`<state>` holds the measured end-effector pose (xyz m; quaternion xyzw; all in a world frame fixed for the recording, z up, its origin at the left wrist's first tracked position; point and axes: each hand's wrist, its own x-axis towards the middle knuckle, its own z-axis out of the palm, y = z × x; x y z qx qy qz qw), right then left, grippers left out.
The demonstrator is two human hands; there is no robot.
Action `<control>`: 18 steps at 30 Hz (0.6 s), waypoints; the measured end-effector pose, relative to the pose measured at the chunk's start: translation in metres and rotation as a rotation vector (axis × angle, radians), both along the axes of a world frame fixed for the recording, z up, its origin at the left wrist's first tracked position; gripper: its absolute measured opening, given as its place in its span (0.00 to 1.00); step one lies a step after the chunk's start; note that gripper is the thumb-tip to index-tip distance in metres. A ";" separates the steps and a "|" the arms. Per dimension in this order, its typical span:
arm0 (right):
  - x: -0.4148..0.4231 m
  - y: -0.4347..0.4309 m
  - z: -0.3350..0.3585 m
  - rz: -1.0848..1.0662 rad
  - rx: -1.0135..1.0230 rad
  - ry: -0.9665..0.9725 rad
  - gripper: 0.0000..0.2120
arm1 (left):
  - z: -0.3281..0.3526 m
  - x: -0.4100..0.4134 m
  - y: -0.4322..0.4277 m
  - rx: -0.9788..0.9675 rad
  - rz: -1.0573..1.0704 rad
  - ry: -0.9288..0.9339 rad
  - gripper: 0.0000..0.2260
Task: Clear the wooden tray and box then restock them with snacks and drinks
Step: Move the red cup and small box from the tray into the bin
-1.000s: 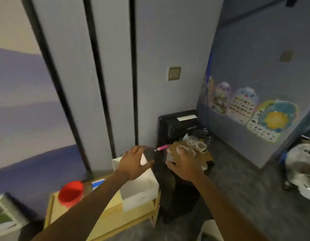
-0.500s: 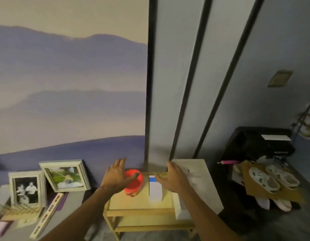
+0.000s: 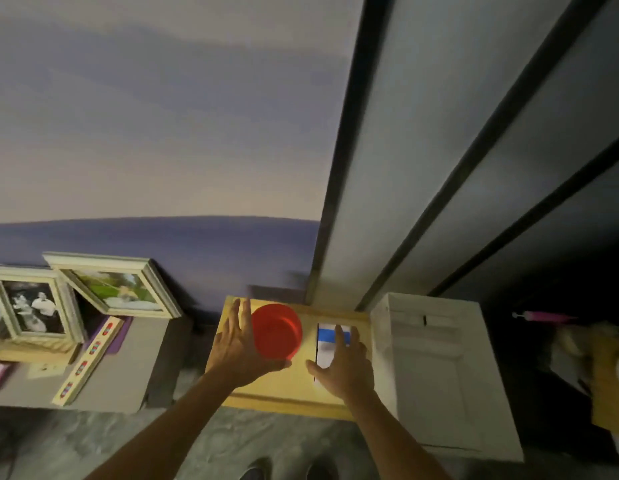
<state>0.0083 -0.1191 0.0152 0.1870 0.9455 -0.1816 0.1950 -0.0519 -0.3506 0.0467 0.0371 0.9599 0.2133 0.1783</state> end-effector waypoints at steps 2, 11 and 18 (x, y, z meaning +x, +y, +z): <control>-0.003 -0.003 -0.025 -0.030 -0.010 0.008 0.56 | -0.017 -0.002 0.004 -0.008 0.031 -0.027 0.78; -0.003 -0.008 -0.041 -0.091 -0.089 0.066 0.56 | -0.025 -0.003 0.013 0.104 0.056 -0.069 0.69; -0.015 0.004 0.016 -0.066 -0.114 0.145 0.52 | 0.028 -0.019 0.003 0.200 0.022 -0.012 0.64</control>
